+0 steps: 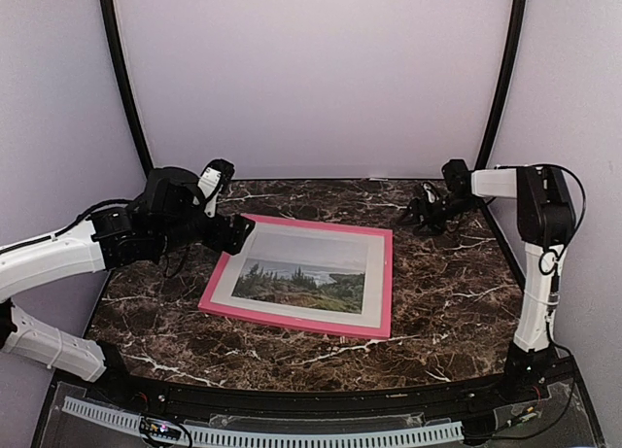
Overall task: Put the photo into the frame
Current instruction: Turn over the photo frame, then adjust the photo frame at the center of the board.
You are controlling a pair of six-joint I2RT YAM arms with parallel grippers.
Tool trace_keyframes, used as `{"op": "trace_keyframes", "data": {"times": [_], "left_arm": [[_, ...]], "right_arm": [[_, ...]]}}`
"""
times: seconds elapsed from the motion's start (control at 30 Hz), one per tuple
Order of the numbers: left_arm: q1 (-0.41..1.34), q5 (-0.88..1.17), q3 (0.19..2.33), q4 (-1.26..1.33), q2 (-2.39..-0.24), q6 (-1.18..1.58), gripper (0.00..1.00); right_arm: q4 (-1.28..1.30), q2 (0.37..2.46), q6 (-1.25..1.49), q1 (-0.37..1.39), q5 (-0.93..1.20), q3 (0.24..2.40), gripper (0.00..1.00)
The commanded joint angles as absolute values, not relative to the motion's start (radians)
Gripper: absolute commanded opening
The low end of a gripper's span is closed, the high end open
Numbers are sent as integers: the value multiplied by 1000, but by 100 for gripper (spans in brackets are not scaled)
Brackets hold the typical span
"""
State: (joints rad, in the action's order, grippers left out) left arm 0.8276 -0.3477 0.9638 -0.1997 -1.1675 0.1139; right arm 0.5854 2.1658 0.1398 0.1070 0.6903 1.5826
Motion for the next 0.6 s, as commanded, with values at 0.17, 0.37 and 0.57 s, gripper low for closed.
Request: {"op": "trace_keyframes", "data": {"times": [0.17,0.37,0.57], "left_arm": [[604,-132,915,-274,-1292,302,97],[447,22,833,-240,-1374,403,97],[362,95,778,-178,-1454,442,97]], "right_arm": [[399,1930,256,192,512,1271,79],[302,1886,340,288,443,1168,79],[239,1915,392,323,468,1163,79]]}}
